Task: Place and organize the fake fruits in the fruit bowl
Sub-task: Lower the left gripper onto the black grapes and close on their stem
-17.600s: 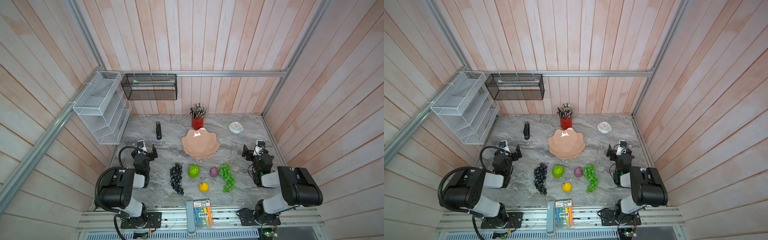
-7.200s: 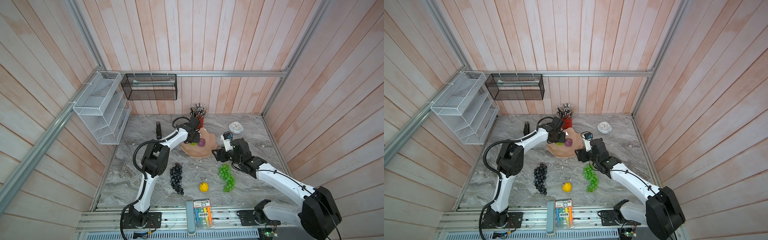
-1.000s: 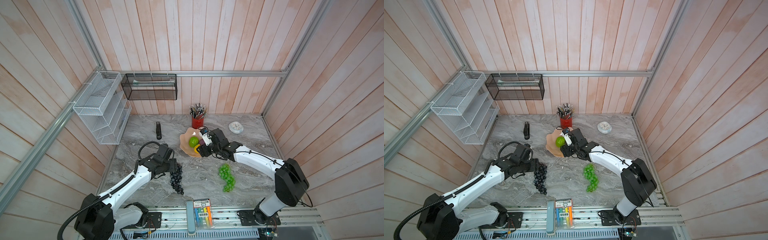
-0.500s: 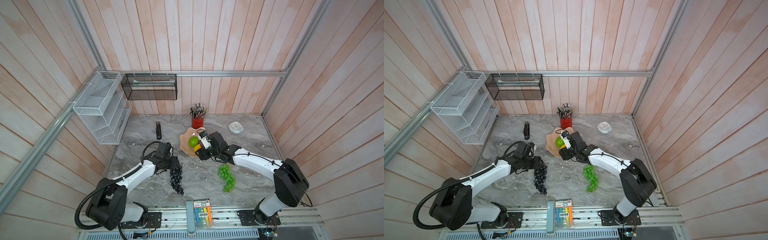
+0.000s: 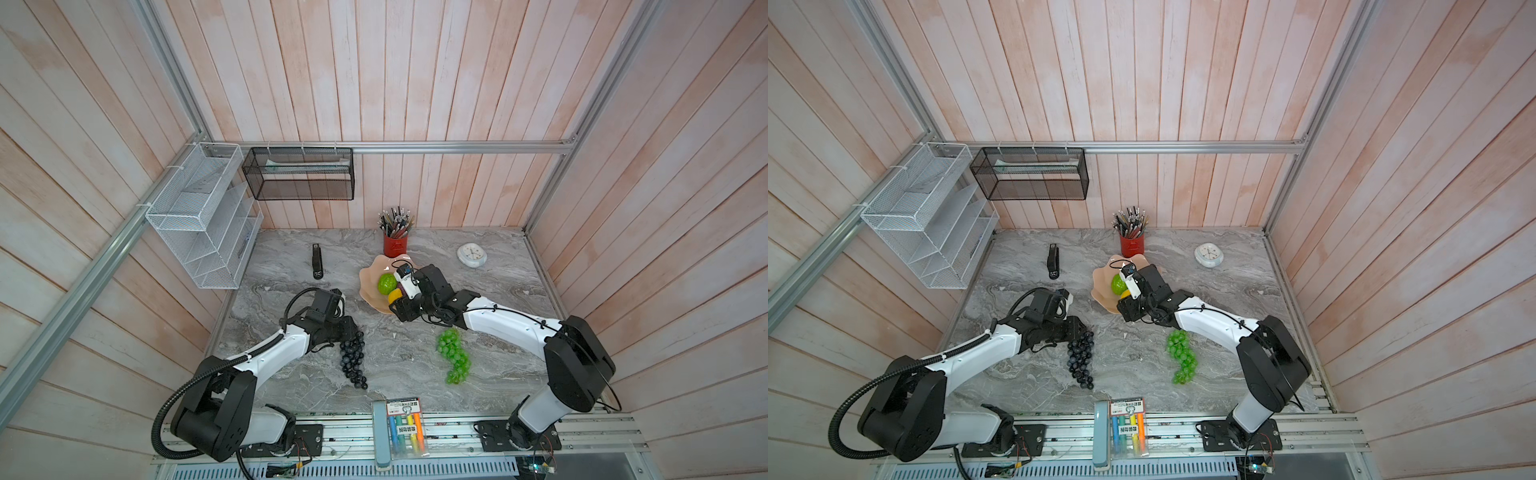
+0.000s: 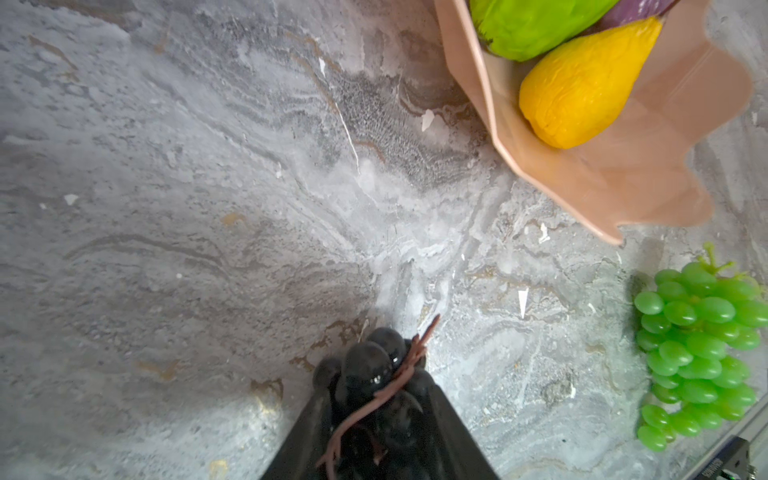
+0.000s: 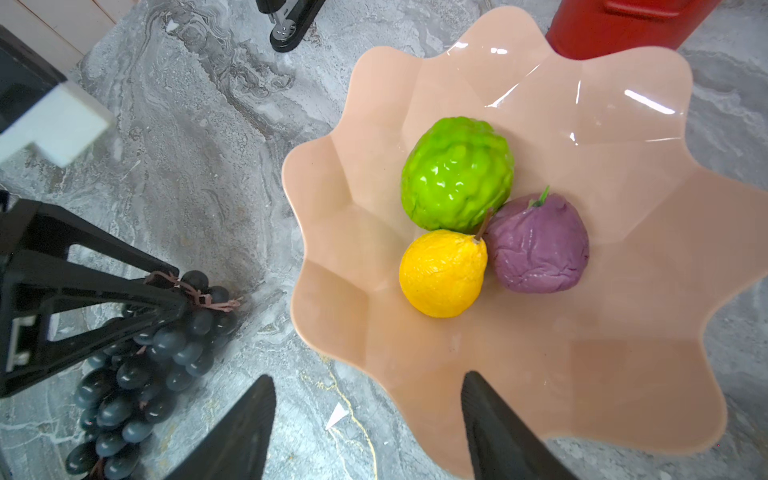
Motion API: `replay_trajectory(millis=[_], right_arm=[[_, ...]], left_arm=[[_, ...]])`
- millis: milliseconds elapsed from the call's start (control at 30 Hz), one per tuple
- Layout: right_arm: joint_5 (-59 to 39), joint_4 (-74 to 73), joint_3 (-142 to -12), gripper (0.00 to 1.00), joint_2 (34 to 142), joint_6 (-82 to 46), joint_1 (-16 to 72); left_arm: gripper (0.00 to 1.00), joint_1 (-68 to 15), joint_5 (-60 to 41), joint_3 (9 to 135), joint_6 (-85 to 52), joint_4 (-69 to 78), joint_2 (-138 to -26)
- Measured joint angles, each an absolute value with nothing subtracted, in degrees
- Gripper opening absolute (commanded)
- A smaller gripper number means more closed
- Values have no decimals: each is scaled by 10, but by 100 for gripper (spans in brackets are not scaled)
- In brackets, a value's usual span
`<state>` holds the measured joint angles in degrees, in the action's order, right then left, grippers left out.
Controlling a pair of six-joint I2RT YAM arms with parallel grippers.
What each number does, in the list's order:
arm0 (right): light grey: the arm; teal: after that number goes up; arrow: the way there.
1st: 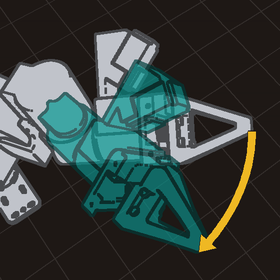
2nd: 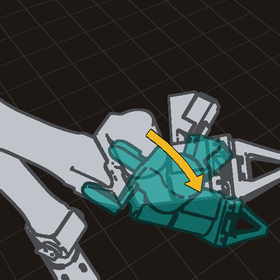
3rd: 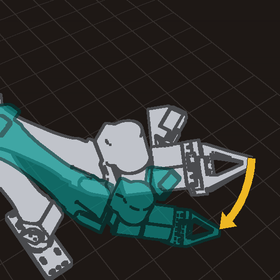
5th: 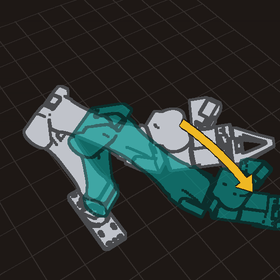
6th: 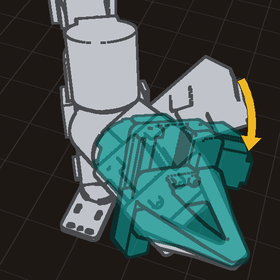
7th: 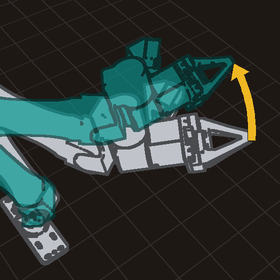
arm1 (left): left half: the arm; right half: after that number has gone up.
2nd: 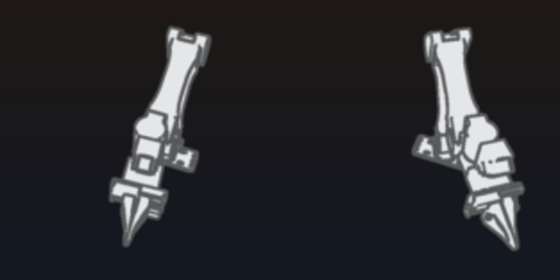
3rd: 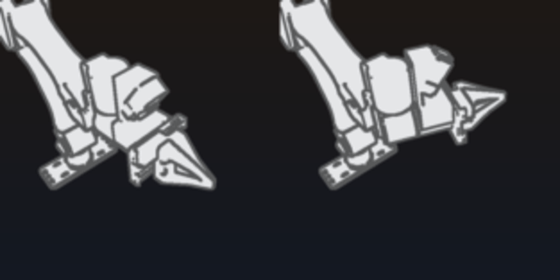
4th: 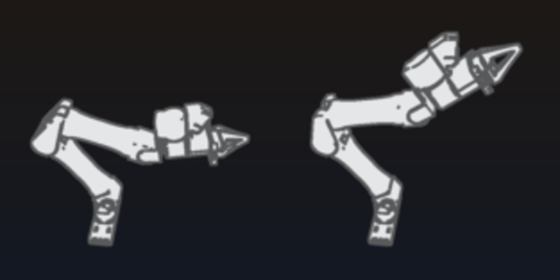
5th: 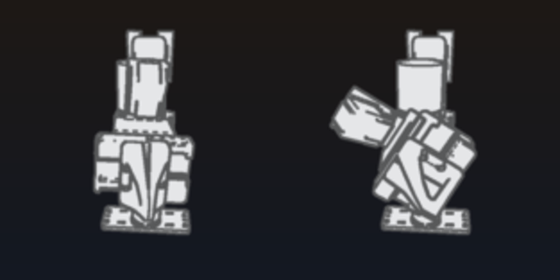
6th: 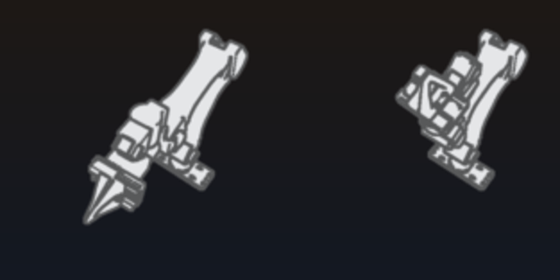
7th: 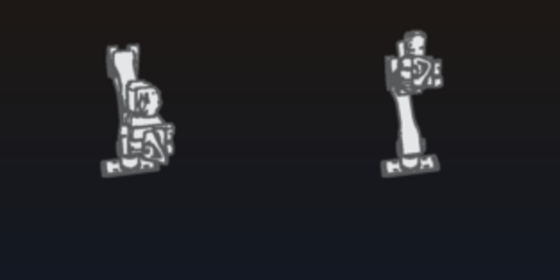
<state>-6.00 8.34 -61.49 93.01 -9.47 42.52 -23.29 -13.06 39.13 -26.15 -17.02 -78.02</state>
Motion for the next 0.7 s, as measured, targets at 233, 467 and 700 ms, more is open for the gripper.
replay_trajectory(millis=[233,467,700], right_arm=[[-61,83,-615,71,931,-95,427],[-61,84,-615,70,942,-94,429],[-60,91,-623,70,947,-94,435]], left_arm=[[42,-229,-130,377,-269,-139,-777],[42,-229,-131,372,-277,-100,-787],[42,-229,-131,372,-285,-49,-799]])
